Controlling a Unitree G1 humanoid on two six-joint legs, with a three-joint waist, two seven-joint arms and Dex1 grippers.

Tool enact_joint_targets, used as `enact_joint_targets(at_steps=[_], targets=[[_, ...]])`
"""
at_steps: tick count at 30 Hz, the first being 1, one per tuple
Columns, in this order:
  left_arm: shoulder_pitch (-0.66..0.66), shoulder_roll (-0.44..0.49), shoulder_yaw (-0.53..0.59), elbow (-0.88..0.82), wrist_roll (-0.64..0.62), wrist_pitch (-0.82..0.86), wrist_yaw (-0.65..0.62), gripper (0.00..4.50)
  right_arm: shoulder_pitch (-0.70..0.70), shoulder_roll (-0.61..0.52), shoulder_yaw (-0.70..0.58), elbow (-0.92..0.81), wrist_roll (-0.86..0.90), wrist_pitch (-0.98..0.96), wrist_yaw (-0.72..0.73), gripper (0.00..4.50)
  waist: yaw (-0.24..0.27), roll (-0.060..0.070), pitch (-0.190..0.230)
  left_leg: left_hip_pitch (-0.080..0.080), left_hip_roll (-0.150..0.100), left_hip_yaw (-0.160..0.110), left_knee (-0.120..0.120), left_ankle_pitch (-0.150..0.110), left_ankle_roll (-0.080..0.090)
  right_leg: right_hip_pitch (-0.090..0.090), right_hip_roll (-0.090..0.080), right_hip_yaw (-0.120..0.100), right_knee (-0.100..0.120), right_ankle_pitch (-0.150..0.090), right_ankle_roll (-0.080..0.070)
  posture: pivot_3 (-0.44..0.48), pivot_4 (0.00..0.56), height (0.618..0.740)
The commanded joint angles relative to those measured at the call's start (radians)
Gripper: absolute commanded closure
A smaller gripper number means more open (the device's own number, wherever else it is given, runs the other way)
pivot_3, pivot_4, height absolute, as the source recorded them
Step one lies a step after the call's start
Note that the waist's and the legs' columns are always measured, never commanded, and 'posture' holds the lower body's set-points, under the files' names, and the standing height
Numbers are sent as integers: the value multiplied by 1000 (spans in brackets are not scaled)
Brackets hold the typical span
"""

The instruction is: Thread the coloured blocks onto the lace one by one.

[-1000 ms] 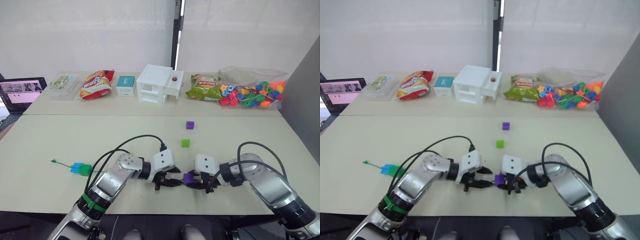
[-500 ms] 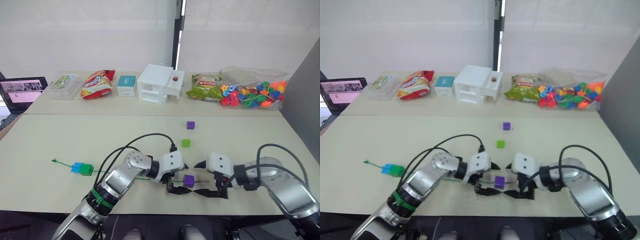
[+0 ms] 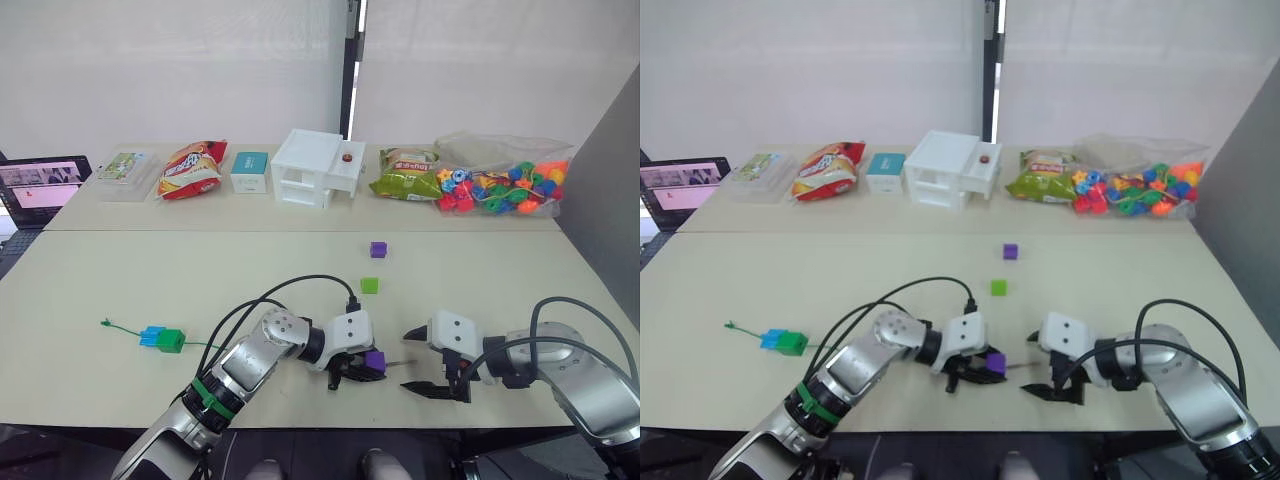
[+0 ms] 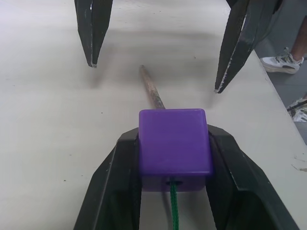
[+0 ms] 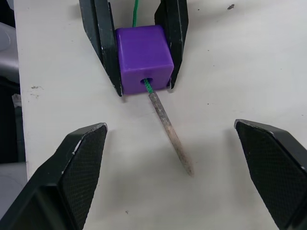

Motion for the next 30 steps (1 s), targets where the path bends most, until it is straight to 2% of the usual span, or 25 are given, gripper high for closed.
enact_joint_targets(at_steps=[1,4,5,17,22,25,30], targets=[[-8,7,15,-30,-9,-16,-14,3280,-26,16,28,29,-21,-34,-9,0,-2,0,0,0,0,0,0,0,0,0,0,0,0,0,0,0,150,740],[-12,10,19,-32,-14,-18,-20,3280,-47,28,59,77,-43,-59,-9,0,-2,0,0,0,0,0,0,0,0,0,0,0,0,0,0,0,150,740],[-13,11,19,-32,-15,-18,-21,3280,-53,31,67,91,-45,-66,-6,529,-2,0,0,0,0,0,0,0,0,0,0,0,0,0,0,0,150,740],[-8,28,35,-49,-27,-15,-36,3280,-67,28,86,184,-58,-134,25,4488,-1,0,0,1,0,0,0,0,0,2,0,0,-1,0,0,0,150,740],[-5,40,42,-58,-33,-11,-37,3280,-82,37,86,169,-40,-145,37,4500,-1,0,0,2,0,0,0,0,0,3,0,0,-1,0,0,0,150,740],[8,78,64,-82,-37,-5,-39,3280,-105,41,89,119,-27,-130,47,4500,-5,0,0,2,0,0,0,0,0,2,0,0,0,0,0,0,150,740],[87,278,176,-143,-68,-14,-107,3280,-153,16,110,-4,-5,-22,80,4500,-23,0,0,1,1,0,0,0,0,-2,1,0,3,0,0,0,150,740]])
